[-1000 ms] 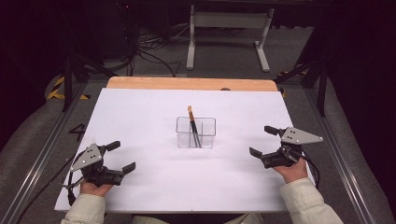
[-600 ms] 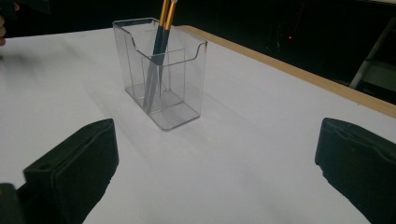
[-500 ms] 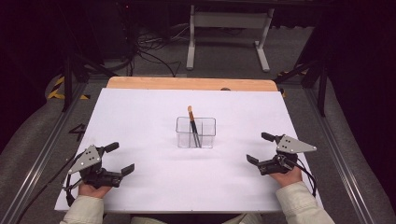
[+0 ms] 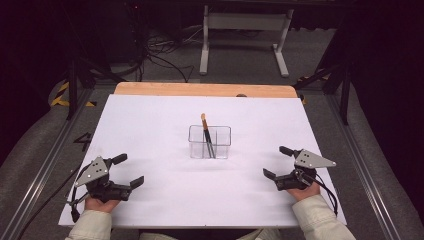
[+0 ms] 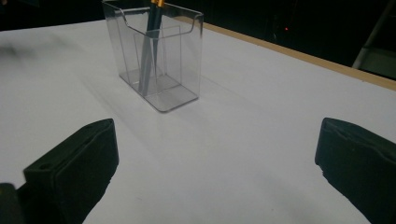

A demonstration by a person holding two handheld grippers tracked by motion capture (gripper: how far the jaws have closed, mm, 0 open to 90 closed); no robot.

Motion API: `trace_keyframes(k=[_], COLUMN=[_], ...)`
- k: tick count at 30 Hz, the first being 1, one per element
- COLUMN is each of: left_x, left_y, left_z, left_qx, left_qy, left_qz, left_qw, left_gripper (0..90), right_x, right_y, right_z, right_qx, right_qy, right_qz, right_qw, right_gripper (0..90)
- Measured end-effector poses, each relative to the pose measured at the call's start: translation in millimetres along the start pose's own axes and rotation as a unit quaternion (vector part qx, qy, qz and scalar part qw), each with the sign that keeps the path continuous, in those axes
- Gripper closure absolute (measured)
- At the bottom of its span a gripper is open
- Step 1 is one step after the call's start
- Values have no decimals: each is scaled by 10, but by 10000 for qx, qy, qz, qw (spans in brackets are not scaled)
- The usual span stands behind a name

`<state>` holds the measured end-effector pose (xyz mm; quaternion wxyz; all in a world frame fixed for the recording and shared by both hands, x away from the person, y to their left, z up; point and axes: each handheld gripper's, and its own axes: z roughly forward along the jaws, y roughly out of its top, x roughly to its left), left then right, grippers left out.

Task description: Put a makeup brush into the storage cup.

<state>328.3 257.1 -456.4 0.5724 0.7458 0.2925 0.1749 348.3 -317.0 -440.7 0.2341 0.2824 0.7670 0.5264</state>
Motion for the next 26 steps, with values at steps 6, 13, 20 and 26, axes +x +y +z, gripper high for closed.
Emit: trace_keyframes(k=[6,13,20,26], left_x=[18,21,25,26], left_y=[-22,-31,-33,-34], left_z=[4,19,19,22], left_qx=[-60,-19,-25,-40], left_qy=[39,33,48,64], left_qz=[-27,-39,-53,-43], left_qw=[10000,10000,10000,10000], left_gripper=[1,2,2,2], right_x=[-19,-25,-26,-20], right_y=[-70,-91,-93,-87], right_z=[20,46,52,45], right_qx=[101,220,238,201], right_qy=[-110,-184,-189,-191], right_qz=[125,182,171,151], right_qw=[9998,9994,9994,9995], right_gripper=[0,1,1,1])
